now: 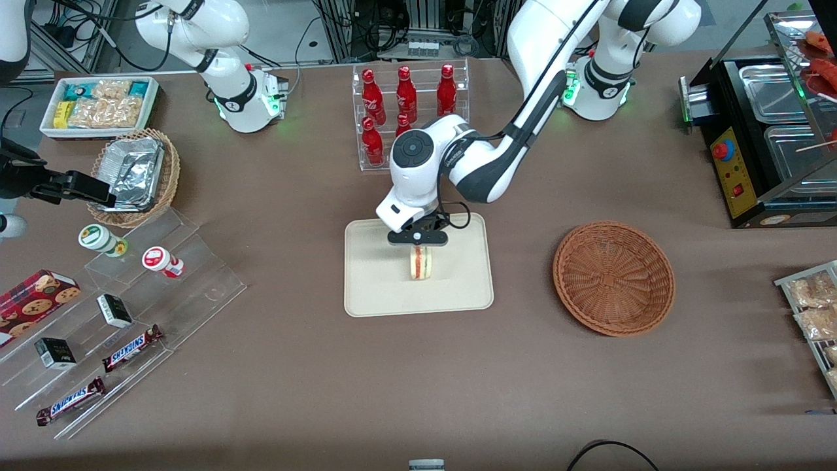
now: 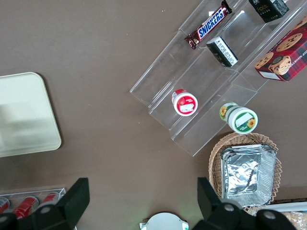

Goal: Place sandwich from basket to tray
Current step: 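Lower the sandwich onto the tray and open the left gripper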

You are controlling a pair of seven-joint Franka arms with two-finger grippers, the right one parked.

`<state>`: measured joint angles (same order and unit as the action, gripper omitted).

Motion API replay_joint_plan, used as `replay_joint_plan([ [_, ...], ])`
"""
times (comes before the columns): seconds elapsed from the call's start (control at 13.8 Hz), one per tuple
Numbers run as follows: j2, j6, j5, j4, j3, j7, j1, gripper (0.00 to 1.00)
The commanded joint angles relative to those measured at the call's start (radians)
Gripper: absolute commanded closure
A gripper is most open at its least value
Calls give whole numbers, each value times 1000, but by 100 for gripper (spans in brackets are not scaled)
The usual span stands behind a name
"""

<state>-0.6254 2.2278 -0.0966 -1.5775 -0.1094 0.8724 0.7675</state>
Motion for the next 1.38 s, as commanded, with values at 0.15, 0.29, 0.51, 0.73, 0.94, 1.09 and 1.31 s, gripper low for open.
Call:
replay_joint_plan([
  [0.15, -43, 32, -12, 30, 17, 25, 23, 100],
  [0.29, -63, 36, -14, 30, 19, 83, 23, 100],
  [0.51, -71, 36, -14, 28, 19, 92, 23, 100],
  [0.73, -83, 41, -14, 28, 19, 92, 24, 100],
  [0.94, -83, 41, -14, 28, 19, 91, 24, 7],
  [1.09, -77, 36, -14, 31, 19, 91, 23, 1],
  [1.31, -16, 21, -14, 36, 25, 123, 18, 1],
])
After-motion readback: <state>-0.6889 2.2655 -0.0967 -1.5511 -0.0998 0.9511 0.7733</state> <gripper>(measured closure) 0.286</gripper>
